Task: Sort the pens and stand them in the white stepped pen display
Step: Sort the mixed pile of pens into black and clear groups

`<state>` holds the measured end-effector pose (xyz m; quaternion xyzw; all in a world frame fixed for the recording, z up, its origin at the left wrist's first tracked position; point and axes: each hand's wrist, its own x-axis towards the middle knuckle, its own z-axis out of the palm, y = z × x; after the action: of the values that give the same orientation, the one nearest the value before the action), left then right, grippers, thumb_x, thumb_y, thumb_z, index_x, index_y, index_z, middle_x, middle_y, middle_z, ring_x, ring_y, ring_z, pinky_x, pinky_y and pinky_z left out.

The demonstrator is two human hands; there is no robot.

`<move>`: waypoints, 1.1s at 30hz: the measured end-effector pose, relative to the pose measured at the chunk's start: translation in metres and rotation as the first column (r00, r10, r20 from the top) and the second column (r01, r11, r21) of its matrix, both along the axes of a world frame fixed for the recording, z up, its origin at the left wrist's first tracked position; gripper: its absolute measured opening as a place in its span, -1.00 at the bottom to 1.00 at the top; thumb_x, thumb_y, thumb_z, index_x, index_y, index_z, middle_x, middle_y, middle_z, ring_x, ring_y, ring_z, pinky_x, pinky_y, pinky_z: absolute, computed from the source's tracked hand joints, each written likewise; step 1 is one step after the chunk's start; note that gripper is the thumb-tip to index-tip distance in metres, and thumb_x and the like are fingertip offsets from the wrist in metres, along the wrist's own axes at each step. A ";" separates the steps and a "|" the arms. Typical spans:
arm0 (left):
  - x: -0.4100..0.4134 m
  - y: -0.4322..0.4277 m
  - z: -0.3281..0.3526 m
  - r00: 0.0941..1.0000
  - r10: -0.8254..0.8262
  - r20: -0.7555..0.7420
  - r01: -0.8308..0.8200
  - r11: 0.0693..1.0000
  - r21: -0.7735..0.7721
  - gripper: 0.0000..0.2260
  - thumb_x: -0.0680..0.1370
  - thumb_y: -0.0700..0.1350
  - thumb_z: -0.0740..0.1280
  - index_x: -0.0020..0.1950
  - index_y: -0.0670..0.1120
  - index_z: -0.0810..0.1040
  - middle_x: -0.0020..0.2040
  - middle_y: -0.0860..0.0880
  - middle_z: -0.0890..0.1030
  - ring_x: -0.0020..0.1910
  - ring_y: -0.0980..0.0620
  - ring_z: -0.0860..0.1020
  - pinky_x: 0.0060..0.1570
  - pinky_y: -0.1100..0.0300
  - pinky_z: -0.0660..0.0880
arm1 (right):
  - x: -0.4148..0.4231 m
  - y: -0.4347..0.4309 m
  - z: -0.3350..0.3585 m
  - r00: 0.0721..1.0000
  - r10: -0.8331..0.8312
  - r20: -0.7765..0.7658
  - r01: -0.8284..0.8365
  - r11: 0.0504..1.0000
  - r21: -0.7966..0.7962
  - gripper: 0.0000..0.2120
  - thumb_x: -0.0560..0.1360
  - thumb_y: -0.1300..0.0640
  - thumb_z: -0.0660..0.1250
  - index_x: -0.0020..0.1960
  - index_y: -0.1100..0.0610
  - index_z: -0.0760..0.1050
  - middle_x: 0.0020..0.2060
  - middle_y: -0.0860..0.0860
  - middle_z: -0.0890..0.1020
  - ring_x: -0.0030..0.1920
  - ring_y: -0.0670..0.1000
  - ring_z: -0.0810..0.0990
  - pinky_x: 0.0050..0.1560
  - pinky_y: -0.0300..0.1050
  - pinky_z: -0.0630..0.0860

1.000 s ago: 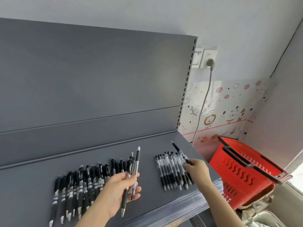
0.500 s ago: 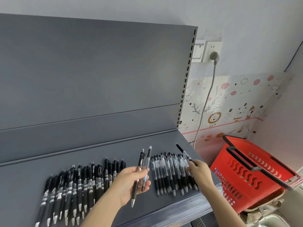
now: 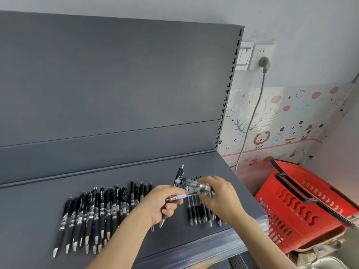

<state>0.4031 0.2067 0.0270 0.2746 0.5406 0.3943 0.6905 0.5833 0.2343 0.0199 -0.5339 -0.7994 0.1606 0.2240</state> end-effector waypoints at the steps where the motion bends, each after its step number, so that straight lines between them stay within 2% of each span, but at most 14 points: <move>1: 0.001 0.001 0.001 0.999 0.003 0.032 -0.003 1.000 -0.007 -0.89 0.55 -0.28 0.23 -0.18 -0.24 0.43 -0.46 -0.11 0.49 -0.67 0.17 0.22 -0.70 0.43 0.08 | -0.001 0.000 -0.001 0.999 0.018 0.043 -0.018 1.000 0.000 -0.73 0.45 0.08 0.37 0.14 0.00 0.56 -0.22 -0.11 0.48 -0.09 -0.01 0.49 -0.12 -0.20 0.19; 3: 0.005 0.002 0.003 0.996 0.015 0.085 -0.013 1.000 -0.022 -0.86 0.57 -0.19 0.23 -0.16 -0.21 0.43 -0.46 -0.12 0.50 -0.65 0.15 0.24 -0.70 0.40 0.10 | 0.001 -0.002 -0.001 1.000 0.012 0.014 -0.011 0.999 -0.034 -0.80 0.46 0.06 0.38 0.07 0.03 0.61 -0.31 -0.16 0.37 -0.16 -0.02 0.43 -0.14 -0.19 0.17; 5: 0.007 0.003 0.003 0.994 0.039 0.103 -0.035 0.999 -0.037 -0.77 0.60 -0.04 0.21 -0.06 -0.21 0.50 -0.43 -0.10 0.50 -0.62 0.13 0.28 -0.68 0.35 0.16 | 0.012 0.000 0.000 0.994 -0.056 -0.091 0.046 0.993 -0.109 -0.93 0.45 0.10 0.38 -0.14 0.08 0.61 -0.38 -0.12 0.35 -0.29 -0.03 0.39 -0.29 -0.23 0.24; 6: 0.007 0.004 0.002 0.994 0.043 0.098 -0.040 0.999 -0.036 -0.70 0.62 -0.01 0.15 0.01 -0.23 0.52 -0.41 -0.09 0.49 -0.59 0.11 0.30 -0.66 0.33 0.19 | 0.019 0.002 -0.001 0.983 -0.122 -0.135 0.098 0.980 -0.174 -0.85 0.46 0.11 0.37 -0.28 0.09 0.55 -0.42 -0.09 0.34 -0.37 -0.04 0.35 -0.37 -0.26 0.23; 8: 0.007 0.006 -0.004 0.995 0.055 0.082 -0.054 0.998 -0.018 -0.70 0.62 -0.13 0.09 0.11 -0.31 0.51 -0.36 -0.09 0.44 -0.51 0.07 0.34 -0.60 0.29 0.26 | 0.036 0.005 -0.003 0.959 -0.242 -0.150 0.183 0.927 -0.327 -0.64 0.49 0.11 0.34 -0.42 0.11 0.31 -0.53 -0.05 0.27 -0.51 -0.06 0.22 -0.50 -0.25 0.12; 10: 0.007 0.006 -0.009 0.994 0.071 0.085 -0.071 0.997 -0.001 -0.74 0.57 -0.29 0.10 0.14 -0.36 0.49 -0.34 -0.10 0.40 -0.44 0.03 0.36 -0.55 0.24 0.34 | 0.046 0.005 -0.008 0.942 -0.306 -0.135 0.212 0.858 -0.468 -0.62 0.52 0.13 0.31 -0.38 0.15 0.23 -0.56 -0.02 0.19 -0.56 -0.07 0.13 -0.54 -0.26 0.06; 12: 0.010 0.006 -0.011 0.996 0.061 0.065 -0.062 0.998 0.017 -0.77 0.55 -0.36 0.11 0.12 -0.37 0.50 -0.35 -0.11 0.39 -0.41 0.01 0.40 -0.47 0.18 0.45 | 0.047 0.005 -0.015 0.939 -0.328 -0.106 0.221 0.809 -0.545 -0.63 0.52 0.16 0.29 -0.38 0.15 0.20 -0.55 0.00 0.19 -0.56 -0.06 0.14 -0.56 -0.29 0.09; 16: 0.015 0.000 -0.013 0.998 0.038 -0.053 -0.035 0.998 0.051 -0.85 0.54 -0.36 0.22 0.02 -0.29 0.56 -0.32 -0.11 0.44 -0.31 0.01 0.47 -0.26 0.10 0.56 | 0.036 0.005 -0.020 0.932 -0.361 -0.039 0.287 0.799 -0.528 -0.55 0.51 0.12 0.31 -0.43 0.13 0.14 -0.55 0.00 0.23 -0.54 -0.05 0.20 -0.53 -0.25 0.14; 20: 0.007 -0.007 -0.015 0.994 0.035 -0.104 -0.028 0.997 0.069 -0.91 0.51 -0.34 0.30 -0.04 -0.26 0.58 -0.29 -0.09 0.51 -0.31 0.01 0.50 -0.26 0.16 0.55 | 0.035 0.003 -0.018 0.925 -0.379 -0.028 0.315 0.808 -0.498 -0.57 0.53 0.03 0.27 -0.38 0.12 0.15 -0.51 -0.01 0.25 -0.50 -0.04 0.22 -0.47 -0.22 0.16; 23: 0.000 -0.012 -0.015 0.994 0.062 -0.095 -0.054 0.995 0.083 -0.88 0.49 -0.34 0.33 0.00 -0.26 0.59 -0.29 -0.08 0.56 -0.31 0.01 0.53 -0.29 0.18 0.54 | 0.032 -0.004 -0.008 0.904 -0.370 -0.215 0.181 0.787 -0.590 -0.73 0.53 -0.03 0.27 -0.18 0.11 0.26 -0.40 -0.03 0.31 -0.45 -0.07 0.25 -0.43 -0.24 0.21; 25: -0.005 -0.016 -0.014 0.993 0.078 -0.087 -0.069 0.993 0.095 -0.87 0.49 -0.36 0.32 -0.01 -0.23 0.60 -0.32 -0.06 0.58 -0.32 0.01 0.55 -0.30 0.19 0.54 | 0.022 -0.011 0.001 0.798 -0.418 -0.434 -0.015 0.706 -0.708 -0.78 0.56 0.02 0.23 -0.13 0.13 0.27 -0.40 0.00 0.33 -0.49 -0.07 0.20 -0.46 -0.22 0.18; 27: -0.011 -0.020 -0.012 0.993 0.092 -0.078 -0.083 0.990 0.110 -0.86 0.49 -0.38 0.31 -0.03 -0.21 0.61 -0.34 -0.04 0.59 -0.33 0.01 0.57 -0.32 0.21 0.54 | 0.010 -0.018 0.008 0.676 -0.467 -0.571 -0.256 0.577 -0.775 -0.76 0.59 0.11 0.15 -0.22 0.16 0.25 -0.47 0.02 0.37 -0.54 -0.07 0.17 -0.51 -0.23 0.11; 30: -0.026 -0.028 -0.007 0.990 0.126 -0.067 -0.115 0.983 0.146 -0.85 0.48 -0.39 0.31 -0.01 -0.24 0.59 -0.34 -0.07 0.61 -0.34 0.00 0.59 -0.29 0.21 0.55 | -0.010 -0.026 0.013 0.657 -0.449 -0.606 -0.441 0.423 -0.792 -0.68 0.58 0.13 0.06 -0.35 0.15 0.23 -0.57 -0.02 0.33 -0.58 -0.09 0.14 -0.57 -0.27 0.09; 33: -0.050 -0.041 -0.003 0.979 0.188 -0.076 -0.173 0.970 0.169 -0.87 0.47 -0.39 0.32 -0.04 -0.23 0.58 -0.31 -0.09 0.63 -0.32 0.00 0.61 -0.22 0.16 0.56 | -0.033 -0.028 0.010 0.653 -0.463 -0.600 -0.470 0.374 -0.800 -0.70 0.57 0.14 0.05 -0.34 0.14 0.21 -0.54 0.00 0.34 -0.59 -0.09 0.12 -0.60 -0.28 0.07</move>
<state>0.3532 0.1653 0.0238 0.2970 0.5605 0.4853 0.6018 0.5501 0.2067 0.0298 -0.4391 -0.3910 0.7851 0.1946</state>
